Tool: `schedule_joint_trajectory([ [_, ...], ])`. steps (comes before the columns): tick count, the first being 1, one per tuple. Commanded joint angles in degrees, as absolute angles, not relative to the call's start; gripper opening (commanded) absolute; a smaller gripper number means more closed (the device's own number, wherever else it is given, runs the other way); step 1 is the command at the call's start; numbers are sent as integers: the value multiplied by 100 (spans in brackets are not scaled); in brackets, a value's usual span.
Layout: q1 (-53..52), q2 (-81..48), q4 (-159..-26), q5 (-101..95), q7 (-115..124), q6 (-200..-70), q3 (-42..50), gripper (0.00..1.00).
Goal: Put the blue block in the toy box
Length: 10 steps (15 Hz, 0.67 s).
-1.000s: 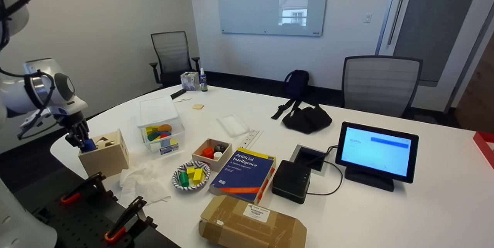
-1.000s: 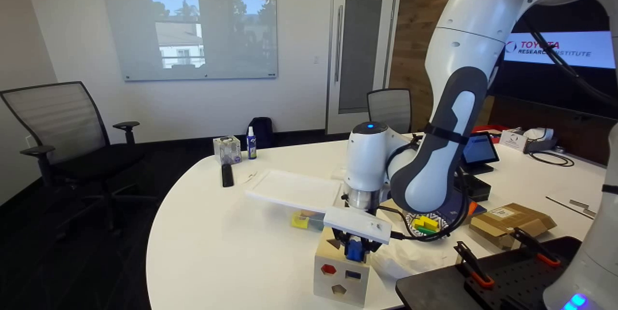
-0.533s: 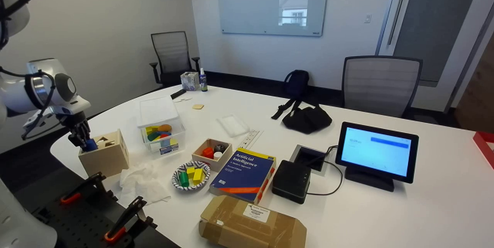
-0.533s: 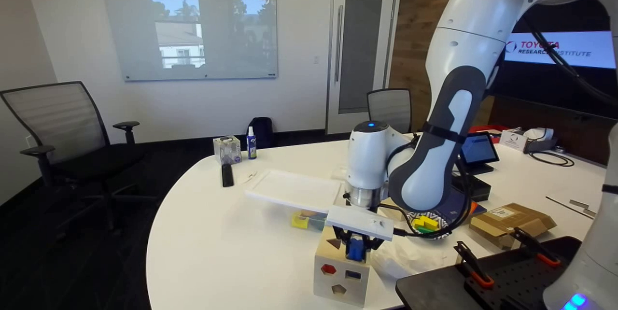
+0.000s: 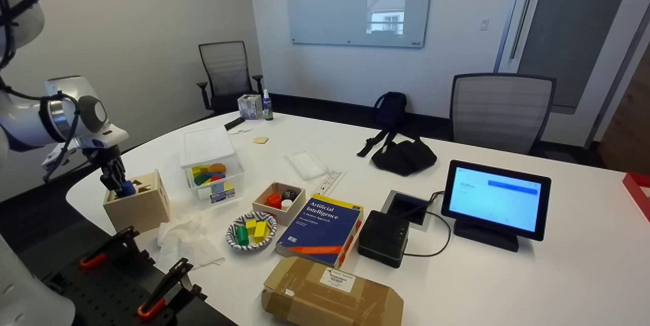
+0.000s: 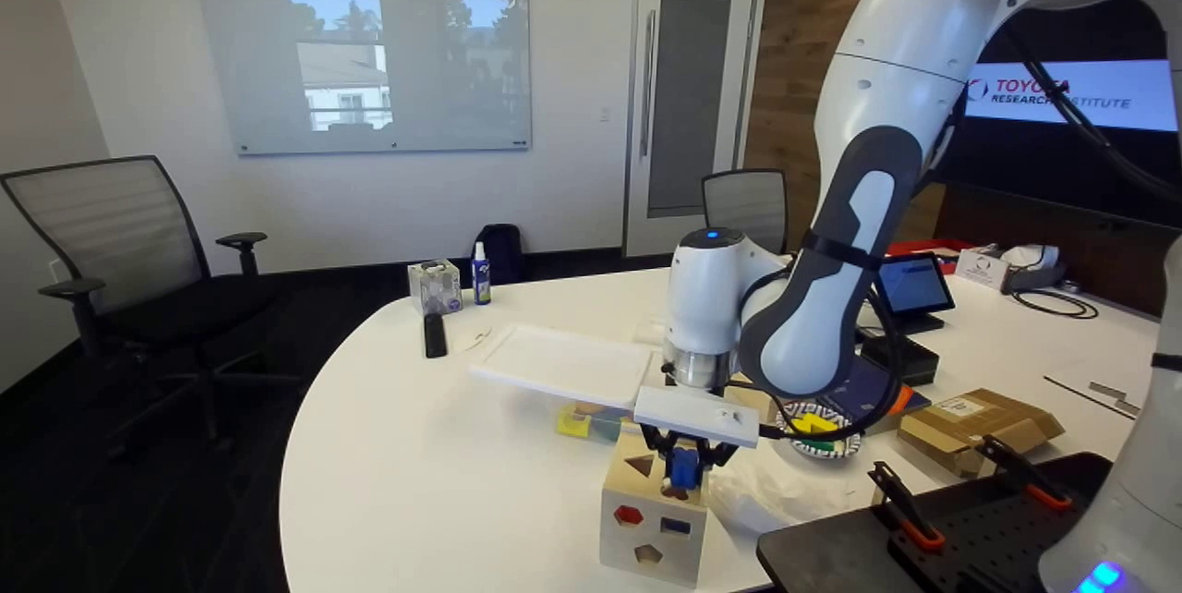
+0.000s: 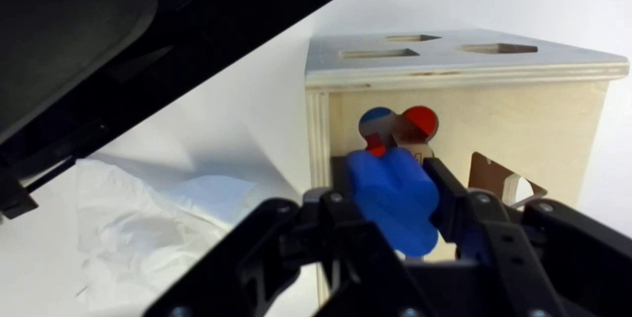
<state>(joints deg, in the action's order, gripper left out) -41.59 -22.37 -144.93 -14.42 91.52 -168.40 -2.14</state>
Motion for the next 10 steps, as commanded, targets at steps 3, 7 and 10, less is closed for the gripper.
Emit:
schedule_joint_trajectory([
  [3, -4159, -2263, -14457, -1011, 8730, -16767, -325, 16],
  [7, -4085, -2175, -14432, -836, 8479, -16676, -319, 16],
  [10, -4004, -2179, -14422, -749, 8218, -16708, -395, 16],
])
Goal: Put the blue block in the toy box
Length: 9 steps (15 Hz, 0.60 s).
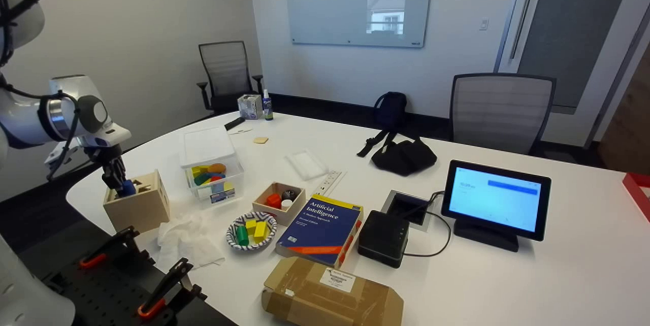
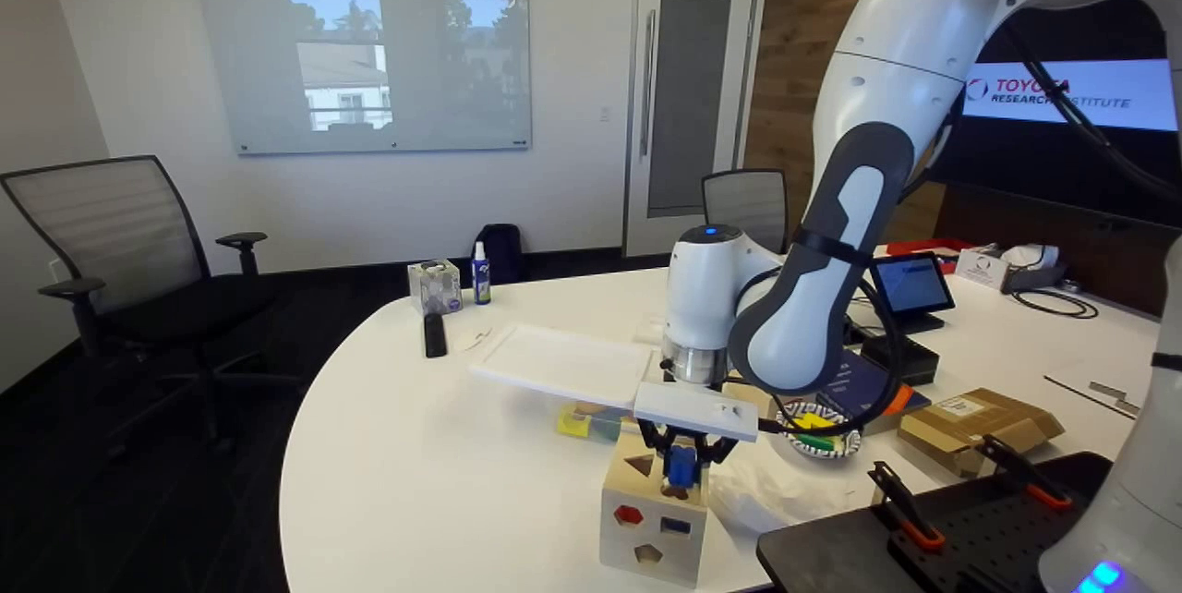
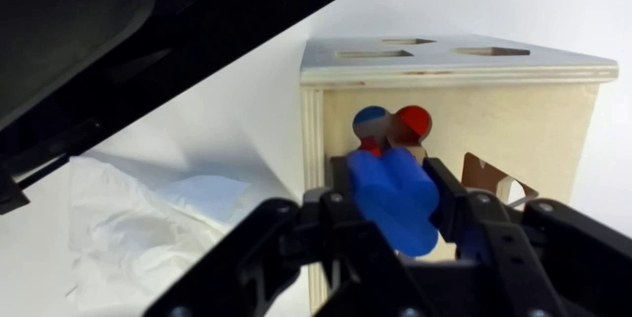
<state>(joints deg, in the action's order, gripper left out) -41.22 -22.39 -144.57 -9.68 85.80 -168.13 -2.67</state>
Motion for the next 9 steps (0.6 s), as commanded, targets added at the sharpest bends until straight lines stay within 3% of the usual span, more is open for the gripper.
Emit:
schedule_joint_trajectory([
  [1, -3957, -2181, -14420, -706, 8126, -16682, -442, 16],
  [9, -3864, -2274, -14060, -233, 7754, -16269, -714, 16],
])
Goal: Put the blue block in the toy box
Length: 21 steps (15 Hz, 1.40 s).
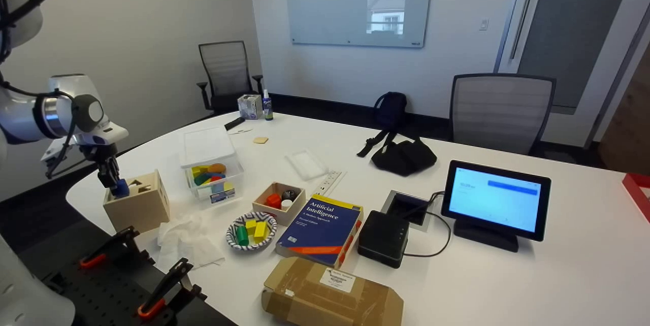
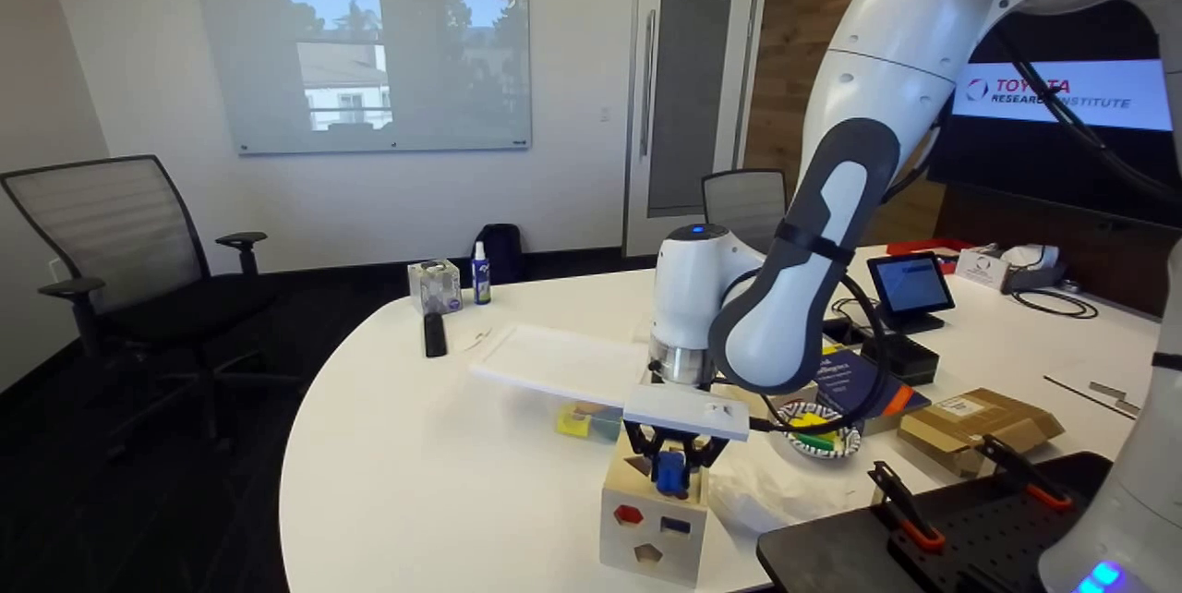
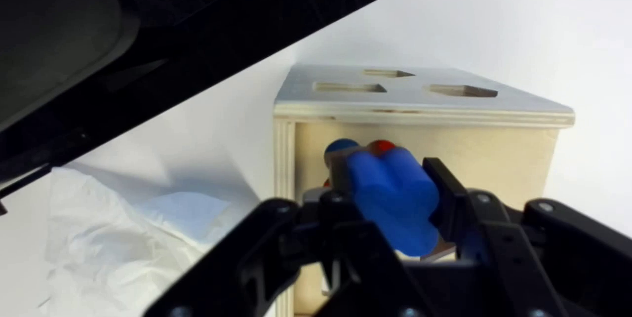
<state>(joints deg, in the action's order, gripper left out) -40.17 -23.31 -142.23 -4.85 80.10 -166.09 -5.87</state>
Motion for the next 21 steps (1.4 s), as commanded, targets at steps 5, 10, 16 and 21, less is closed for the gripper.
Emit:
schedule_joint_trajectory([
  [5, -4334, -2670, -13928, -155, 8230, -16504, -693, 16],
  [10, -4415, -2569, -14036, 131, 8361, -16492, -742, 16],
  [16, -4348, -2465, -14251, 413, 8540, -16638, -746, 16],
  [21, -4306, -2326, -14371, 540, 8579, -16605, -732, 16],
])
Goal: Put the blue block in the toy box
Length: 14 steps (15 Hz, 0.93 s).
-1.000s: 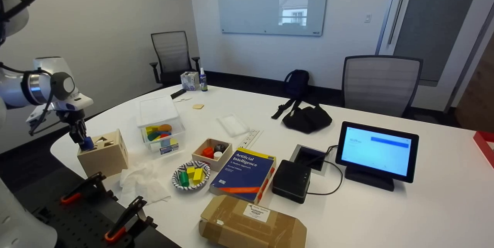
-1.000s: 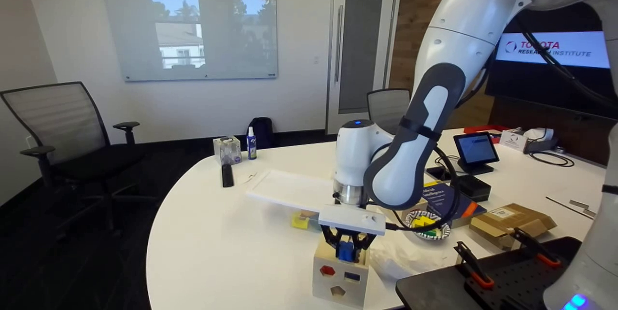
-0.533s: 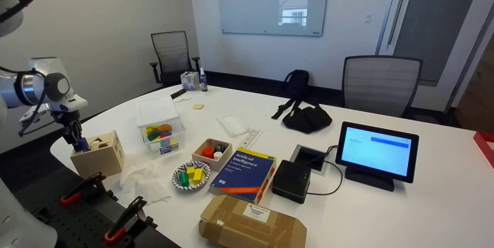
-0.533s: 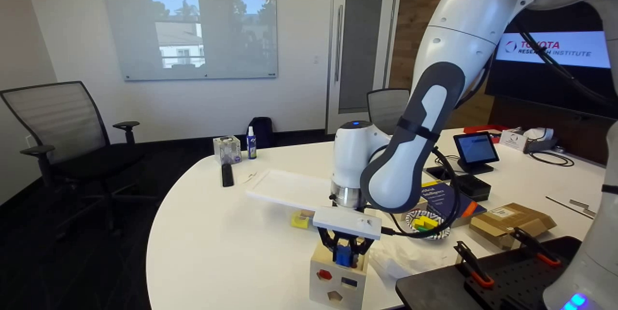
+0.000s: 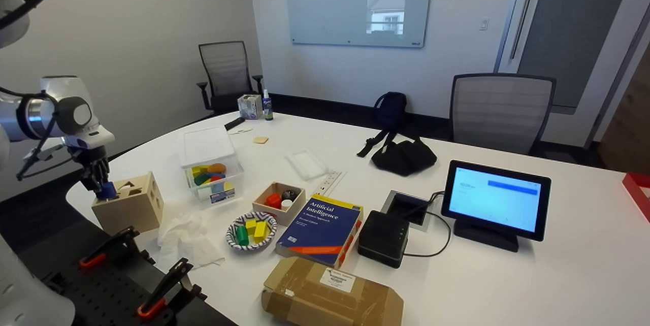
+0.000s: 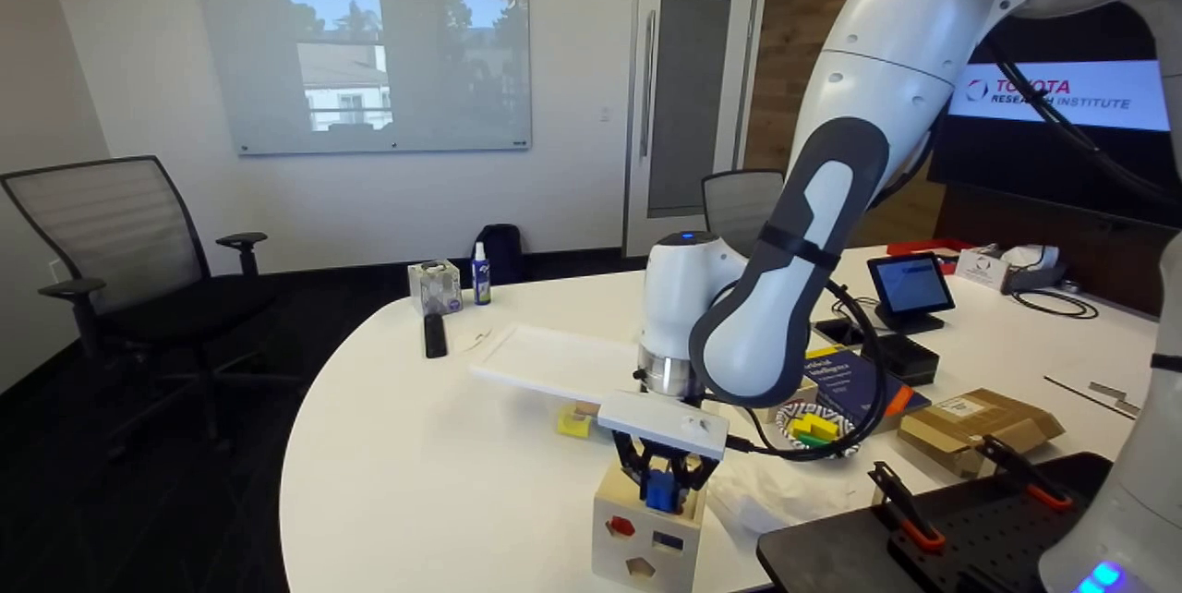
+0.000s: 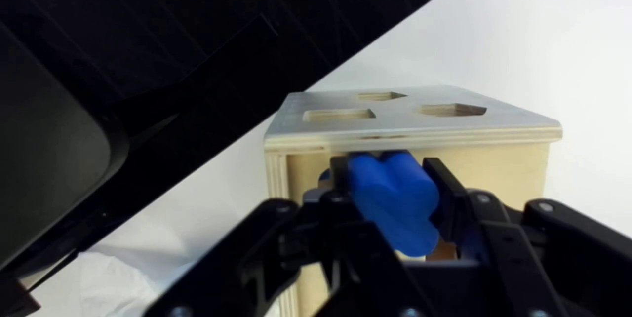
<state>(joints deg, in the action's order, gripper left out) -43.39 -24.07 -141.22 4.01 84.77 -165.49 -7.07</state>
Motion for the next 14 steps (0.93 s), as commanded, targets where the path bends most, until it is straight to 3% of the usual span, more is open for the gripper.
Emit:
schedule_joint_trajectory([
  [1, -4278, -2293, -14389, 553, 8558, -16567, -742, 16],
  [14, -3914, -2444, -14339, 510, 8378, -16483, -778, 16],
])
